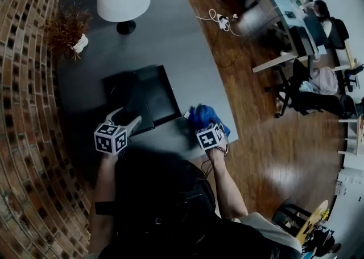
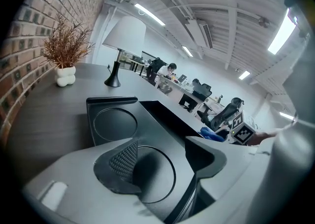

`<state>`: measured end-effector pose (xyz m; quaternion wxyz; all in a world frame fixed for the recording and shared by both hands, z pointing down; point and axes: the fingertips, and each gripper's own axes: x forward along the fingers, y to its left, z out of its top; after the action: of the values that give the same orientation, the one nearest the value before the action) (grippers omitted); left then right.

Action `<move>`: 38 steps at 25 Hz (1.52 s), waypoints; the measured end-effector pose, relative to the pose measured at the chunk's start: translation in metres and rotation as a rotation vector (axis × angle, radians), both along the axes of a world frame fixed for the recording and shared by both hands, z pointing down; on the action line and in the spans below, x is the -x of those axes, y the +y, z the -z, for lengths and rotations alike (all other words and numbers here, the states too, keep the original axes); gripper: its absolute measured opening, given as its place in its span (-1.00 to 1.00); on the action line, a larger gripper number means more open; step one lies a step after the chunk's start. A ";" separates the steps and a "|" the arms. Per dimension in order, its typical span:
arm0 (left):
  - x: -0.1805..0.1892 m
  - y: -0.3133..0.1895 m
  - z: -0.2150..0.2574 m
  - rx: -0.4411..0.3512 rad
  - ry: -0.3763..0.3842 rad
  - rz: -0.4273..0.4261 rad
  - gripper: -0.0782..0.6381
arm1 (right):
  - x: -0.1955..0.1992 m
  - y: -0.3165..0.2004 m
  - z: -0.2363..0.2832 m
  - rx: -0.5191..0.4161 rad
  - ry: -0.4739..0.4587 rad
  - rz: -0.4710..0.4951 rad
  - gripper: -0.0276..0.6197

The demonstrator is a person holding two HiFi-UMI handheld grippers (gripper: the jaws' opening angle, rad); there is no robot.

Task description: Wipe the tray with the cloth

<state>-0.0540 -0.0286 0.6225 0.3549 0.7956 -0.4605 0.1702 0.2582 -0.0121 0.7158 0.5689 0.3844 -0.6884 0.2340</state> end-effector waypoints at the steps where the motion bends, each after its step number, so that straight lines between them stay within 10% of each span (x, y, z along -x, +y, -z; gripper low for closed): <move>1: -0.001 0.000 0.001 -0.002 0.000 -0.004 0.06 | 0.000 0.000 0.006 0.010 0.028 0.058 -0.11; 7: 0.000 -0.003 0.000 -0.020 0.009 -0.001 0.06 | 0.153 -0.065 0.136 -0.205 -0.328 0.420 -0.21; 9: 0.001 -0.003 0.001 -0.024 0.012 0.007 0.06 | 0.204 -0.088 0.132 -0.266 -0.186 0.637 -0.21; 13: -0.001 -0.001 0.003 -0.036 0.022 0.013 0.06 | 0.225 -0.070 0.036 -0.035 0.223 1.147 -0.21; 15: -0.002 0.000 0.005 -0.048 0.033 0.018 0.06 | 0.233 -0.062 0.015 -0.016 0.273 1.303 -0.21; 21: 0.003 -0.003 0.004 -0.056 0.050 0.037 0.05 | 0.288 -0.142 0.023 -0.271 0.161 1.168 -0.21; 26: 0.002 -0.002 0.005 -0.051 0.059 0.042 0.03 | 0.275 -0.100 0.015 -0.136 0.072 1.408 -0.24; 31: 0.005 -0.002 0.006 -0.054 0.055 0.051 0.03 | 0.295 -0.140 0.018 -0.201 0.038 1.225 -0.23; 38: 0.004 -0.002 0.004 -0.048 0.040 0.045 0.03 | 0.252 -0.043 0.019 -0.009 0.016 1.590 -0.24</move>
<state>-0.0577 -0.0310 0.6182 0.3485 0.7966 -0.4752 0.1349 0.0065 -0.0551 0.6970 0.5690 -0.2181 -0.7532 -0.2476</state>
